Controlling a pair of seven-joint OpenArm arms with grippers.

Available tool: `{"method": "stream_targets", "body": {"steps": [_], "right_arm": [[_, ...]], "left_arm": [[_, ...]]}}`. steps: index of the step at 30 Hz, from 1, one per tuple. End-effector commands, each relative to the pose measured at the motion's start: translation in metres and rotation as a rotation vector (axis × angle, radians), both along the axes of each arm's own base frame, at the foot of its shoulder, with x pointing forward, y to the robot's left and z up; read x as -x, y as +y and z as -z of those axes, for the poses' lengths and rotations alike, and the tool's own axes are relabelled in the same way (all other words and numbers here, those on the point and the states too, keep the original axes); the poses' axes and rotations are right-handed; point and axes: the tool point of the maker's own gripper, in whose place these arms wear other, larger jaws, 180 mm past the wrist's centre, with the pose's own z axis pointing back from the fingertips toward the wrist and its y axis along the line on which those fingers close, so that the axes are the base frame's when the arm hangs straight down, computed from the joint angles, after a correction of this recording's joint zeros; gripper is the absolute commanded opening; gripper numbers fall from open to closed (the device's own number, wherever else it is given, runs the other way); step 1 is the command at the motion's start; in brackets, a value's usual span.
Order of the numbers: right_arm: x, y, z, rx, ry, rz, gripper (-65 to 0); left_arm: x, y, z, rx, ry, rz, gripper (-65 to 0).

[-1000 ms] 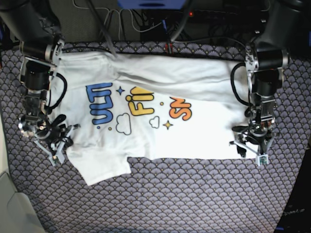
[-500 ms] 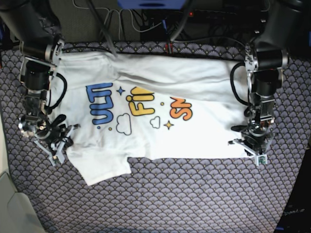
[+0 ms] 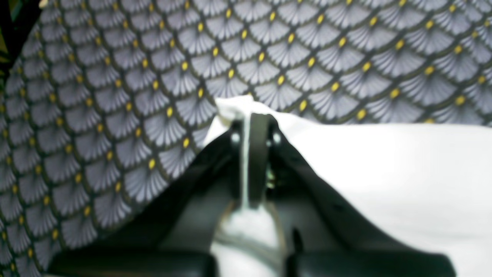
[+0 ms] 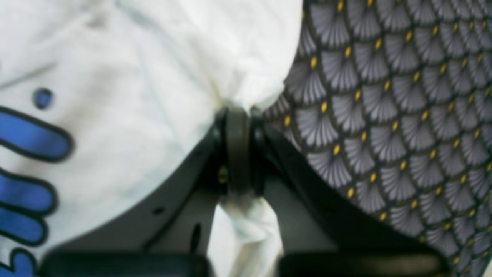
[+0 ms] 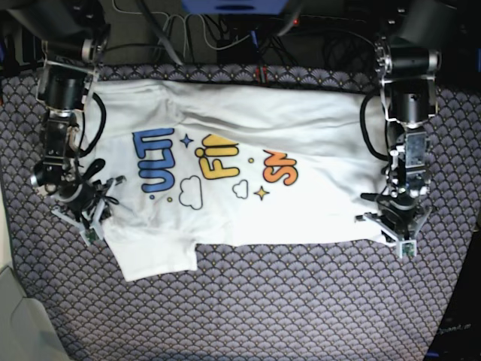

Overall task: Fold the T-shirt properly
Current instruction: 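Lift the held side edges with both grippers and fold toward the collar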

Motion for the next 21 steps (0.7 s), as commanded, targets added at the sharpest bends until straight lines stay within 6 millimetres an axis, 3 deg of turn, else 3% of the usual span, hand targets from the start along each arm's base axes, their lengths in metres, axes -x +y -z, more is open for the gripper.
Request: {"method": "stream_targets", "body": {"steps": [1, 9, 14, 21], "right_arm": [[-0.011, -0.006, -0.022, 0.008, -0.07, -0.003, -65.0], [0.006, -0.002, -0.039, 0.005, -0.134, -0.017, -65.0], [0.022, 0.002, -0.045, 0.033, -0.157, -0.034, -65.0], [0.039, -0.018, -0.071, 0.05, -0.24, 0.05, -65.0]], "left_arm": [[-0.011, 0.01, -0.028, -0.02, -0.075, -0.015, -64.5], [0.018, 0.039, -0.048, 0.028, -0.105, -0.135, -64.5], [0.031, 0.039, -0.047, 0.008, -0.103, -0.13, -64.5], [0.052, 0.033, -0.052, -0.029, -0.118, -0.107, -64.5]]}}
